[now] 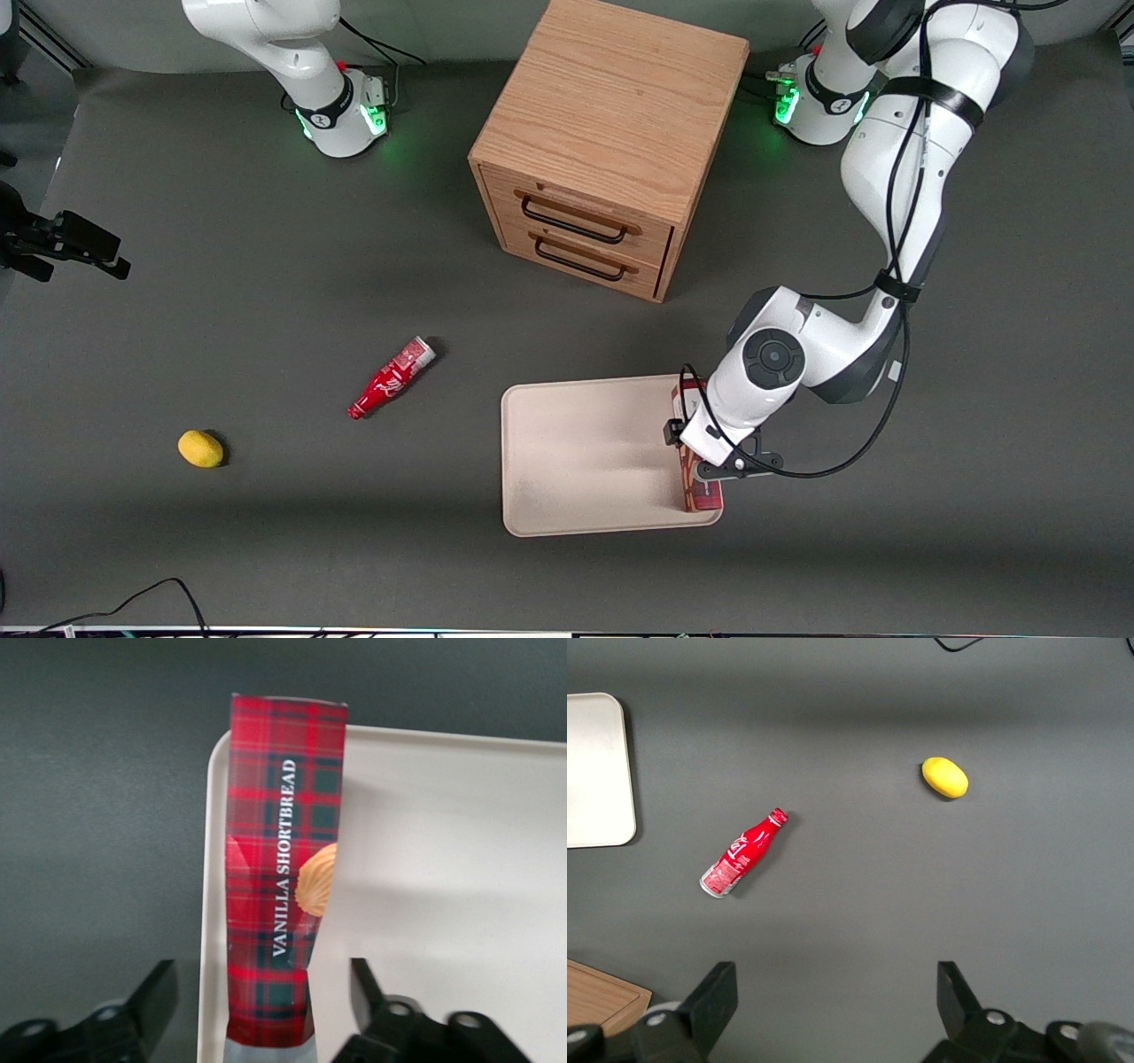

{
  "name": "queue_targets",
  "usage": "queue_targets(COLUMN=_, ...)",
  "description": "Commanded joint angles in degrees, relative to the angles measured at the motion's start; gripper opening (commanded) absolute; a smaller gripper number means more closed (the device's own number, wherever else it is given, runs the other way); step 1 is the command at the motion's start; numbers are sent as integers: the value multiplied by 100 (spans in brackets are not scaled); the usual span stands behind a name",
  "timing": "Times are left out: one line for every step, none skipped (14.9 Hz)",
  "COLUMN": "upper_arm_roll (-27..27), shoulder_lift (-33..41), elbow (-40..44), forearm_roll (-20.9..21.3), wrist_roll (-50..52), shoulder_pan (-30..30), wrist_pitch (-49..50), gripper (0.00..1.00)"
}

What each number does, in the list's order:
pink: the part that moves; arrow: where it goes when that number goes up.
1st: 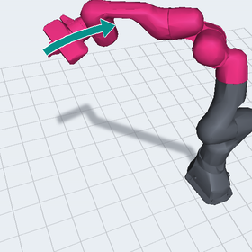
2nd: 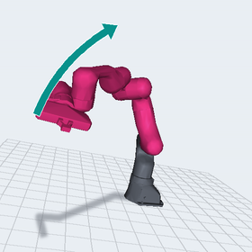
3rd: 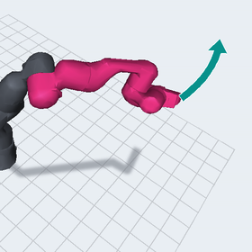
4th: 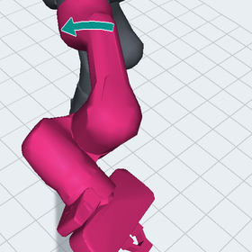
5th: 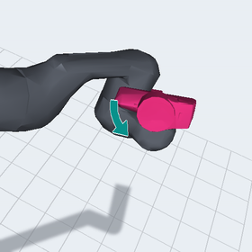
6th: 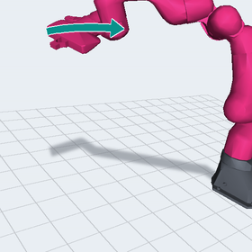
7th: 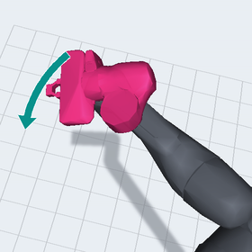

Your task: Place red cookie box on tray

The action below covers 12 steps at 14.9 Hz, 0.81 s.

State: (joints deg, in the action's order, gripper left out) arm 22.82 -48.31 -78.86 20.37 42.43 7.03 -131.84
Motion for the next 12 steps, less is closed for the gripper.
queue_targets(upper_arm_roll=29, shoulder_lift=418, elbow=11, forearm_roll=47, wrist_roll=274, shoulder_pan=-26, wrist_pitch=788, gripper=100)
queue_targets(upper_arm_roll=38, shoulder_lift=628, elbow=11, forearm_roll=11, wrist_roll=248, shoulder_pan=-43, wrist_pitch=1061, gripper=100)
queue_targets(upper_arm_roll=55, shoulder_lift=822, elbow=3, forearm_roll=-41, wrist_roll=205, shoulder_pan=-104, wrist_pitch=1299, gripper=100)
queue_targets(upper_arm_roll=90, shoulder_lift=1024, elbow=3, forearm_roll=-216, wrist_roll=161, shoulder_pan=-192, wrist_pitch=1545, gripper=100)
queue_targets(upper_arm_roll=99, shoulder_lift=1243, elbow=3, forearm_roll=-461, wrist_roll=91, shoulder_pan=-219, wrist_pitch=1756, gripper=100)
queue_targets(upper_arm_roll=82, shoulder_lift=1498, elbow=3, forearm_roll=-655, wrist_roll=46, shoulder_pan=-228, wrist_pitch=2002, gripper=100)
queue_targets(upper_arm_roll=56, shoulder_lift=1744, elbow=3, forearm_roll=-761, wrist_roll=28, shoulder_pan=-237, wrist_pitch=2335, gripper=100)
queue_targets(upper_arm_roll=55, shoulder_lift=1973, elbow=11, forearm_roll=-780, wrist_roll=-15, shoulder_pan=-289, wrist_pitch=2678, gripper=100)
queue_targets(upper_arm_roll=55, shoulder_lift=2201, elbow=20, forearm_roll=-849, wrist_roll=-50, shoulder_pan=-359, wrist_pitch=2986, gripper=100)
queue_targets(upper_arm_roll=12, shoulder_lift=2447, elbow=12, forearm_roll=-1042, wrist_roll=-129, shoulder_pan=-421, wrist_pitch=3259, gripper=100)
queue_targets(upper_arm_roll=-136, shoulder_lift=2676, elbow=20, forearm_roll=-1209, wrist_roll=-434, shoulder_pan=-465, wrist_pitch=3531, gripper=100)
queue_targets(upper_arm_roll=-373, shoulder_lift=2922, elbow=20, forearm_roll=-1428, wrist_roll=-846, shoulder_pan=-457, wrist_pitch=3890, gripper=100)
